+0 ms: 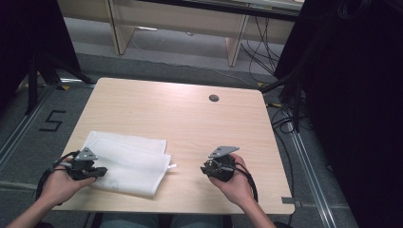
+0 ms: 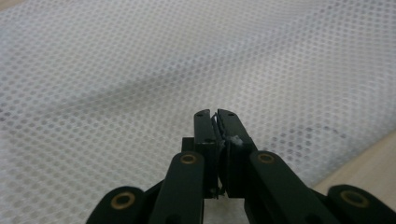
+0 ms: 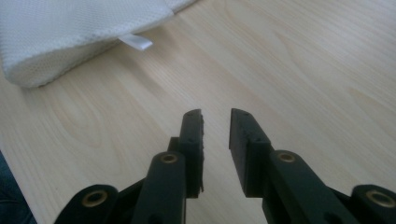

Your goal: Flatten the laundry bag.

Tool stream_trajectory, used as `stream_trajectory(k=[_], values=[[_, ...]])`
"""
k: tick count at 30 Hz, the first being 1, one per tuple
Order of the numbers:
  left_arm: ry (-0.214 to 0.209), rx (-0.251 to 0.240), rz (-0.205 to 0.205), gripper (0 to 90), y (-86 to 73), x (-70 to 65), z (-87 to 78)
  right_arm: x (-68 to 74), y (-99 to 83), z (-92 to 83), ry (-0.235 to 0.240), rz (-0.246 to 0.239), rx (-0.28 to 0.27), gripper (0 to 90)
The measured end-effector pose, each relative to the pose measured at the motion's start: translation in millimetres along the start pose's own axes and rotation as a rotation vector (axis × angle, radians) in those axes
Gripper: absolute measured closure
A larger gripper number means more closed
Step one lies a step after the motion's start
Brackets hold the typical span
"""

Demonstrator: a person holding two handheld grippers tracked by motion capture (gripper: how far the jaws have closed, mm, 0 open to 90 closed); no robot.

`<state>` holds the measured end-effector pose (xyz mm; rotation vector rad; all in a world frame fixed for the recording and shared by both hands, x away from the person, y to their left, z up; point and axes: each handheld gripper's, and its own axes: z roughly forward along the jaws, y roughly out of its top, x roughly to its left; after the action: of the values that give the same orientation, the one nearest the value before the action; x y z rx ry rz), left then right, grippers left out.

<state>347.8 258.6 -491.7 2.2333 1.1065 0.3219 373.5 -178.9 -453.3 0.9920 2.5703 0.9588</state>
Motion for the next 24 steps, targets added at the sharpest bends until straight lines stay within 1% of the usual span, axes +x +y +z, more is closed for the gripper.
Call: stream_trajectory(k=[1, 2, 3, 4, 5, 6, 7, 8, 9, 10, 11, 12, 13, 14, 15, 16, 17, 18, 19, 20, 21, 22, 23, 24], values=[[-0.021, -0.009, 0.000, 86.6, 0.7, -4.3, -0.9, 0.8, 3.5, 1.2, 0.008, -0.006, -0.004, 73.1], [-0.047, -0.006, 0.015, 86.7, 1.7, -9.5, -1.2, 1.8, 7.4, 5.0, -0.001, -0.018, -0.031, 72.3], [-0.054, -0.001, 0.031, 86.5, 2.3, -12.5, -1.1, 3.7, 13.8, 8.0, 0.011, -0.030, -0.034, 71.5], [-0.064, 0.024, 0.052, 86.2, 3.8, -17.1, -0.9, 5.2, 17.9, 9.3, 0.019, -0.042, -0.023, 71.0], [-0.085, 0.026, 0.059, 85.8, 4.2, -19.6, -0.3, 9.5, 24.5, 11.6, 0.029, -0.036, -0.001, 70.1], [-0.086, 0.025, 0.060, 85.7, 4.7, -22.6, 1.7, 11.2, 27.8, 16.9, 0.028, -0.053, -0.022, 69.4], [-0.095, 0.029, 0.070, 85.3, 5.3, -25.1, 2.4, 13.4, 33.8, 19.6, 0.046, -0.065, 0.002, 68.2], [-0.099, 0.040, 0.078, 85.1, 6.2, -27.2, 3.4, 16.7, 39.1, 25.5, 0.056, -0.067, -0.005, 66.9], [-0.108, 0.039, 0.076, 84.7, 6.3, -29.6, 5.4, 19.5, 44.9, 30.6, 0.067, -0.076, -0.006, 66.2], [-0.123, 0.044, 0.081, 84.5, 7.1, -32.5, 6.0, 22.7, 51.3, 34.3, 0.078, -0.068, 0.004, 65.6], [-0.122, 0.044, 0.088, 84.2, 7.8, -33.3, 6.2, 28.1, 64.0, 43.4, 0.098, -0.076, 0.025, 62.7], [-0.122, 0.035, 0.091, 84.2, 8.7, -34.9, 5.4, 28.1, 64.0, 43.4, 0.098, -0.076, 0.025, 62.7], [-0.135, 0.031, 0.090, 84.2, 10.0, -36.8, 3.0, 30.6, 70.0, 48.4, 0.108, -0.074, 0.030, 62.0], [-0.127, 0.020, 0.094, 84.2, 10.5, -37.4, 2.0, 31.8, 77.2, 54.2, 0.114, -0.080, 0.023, 60.7], [-0.147, 0.010, 0.080, 84.1, 10.6, -39.7, 0.1, 32.5, 81.0, 57.8, 0.117, -0.077, 0.021, 59.1], [-0.151, 0.015, 0.078, 83.9, 10.5, -41.1, -1.1, 33.4, 86.7, 63.6, 0.125, -0.070, 0.029, 57.0], [-0.164, 0.016, 0.070, 83.1, 9.8, -42.7, -1.2, 34.4, 89.7, 70.0, 0.135, -0.056, 0.025, 55.9], [-0.191, 0.039, 0.070, 82.0, 9.1, -44.3, -1.2, 34.5, 92.1, 72.8, 0.138, -0.058, 0.040, 55.0], [-0.209, 0.060, 0.087, 81.5, 7.7, -46.0, -0.3, 33.9, 93.9, 79.2, 0.144, -0.057, 0.034, 53.3], [-0.211, 0.070, 0.094, 81.6, 6.8, -49.0, 0.4, 33.6, 95.9, 83.9, 0.143, -0.063, 0.056, 51.6], [-0.208, 0.085, 0.121, 81.8, 6.9, -50.8, 1.1, 33.3, 96.9, 88.9, 0.140, -0.059, 0.070, 50.8], [-0.208, 0.119, 0.163, 82.2, 8.2, -48.8, 0.4, 32.9, 97.6, 94.4, 0.136, -0.053, 0.076, 49.1], [-0.210, 0.107, 0.154, 82.2, 8.4, -49.8, 2.0, 33.8, 97.7, 98.1, 0.137, -0.029, 0.084, 48.1], [-0.210, 0.117, 0.155, 82.2, 9.1, -49.5, 3.4, 31.5, 98.0, 101.1, 0.136, -0.052, 0.088, 47.4]])
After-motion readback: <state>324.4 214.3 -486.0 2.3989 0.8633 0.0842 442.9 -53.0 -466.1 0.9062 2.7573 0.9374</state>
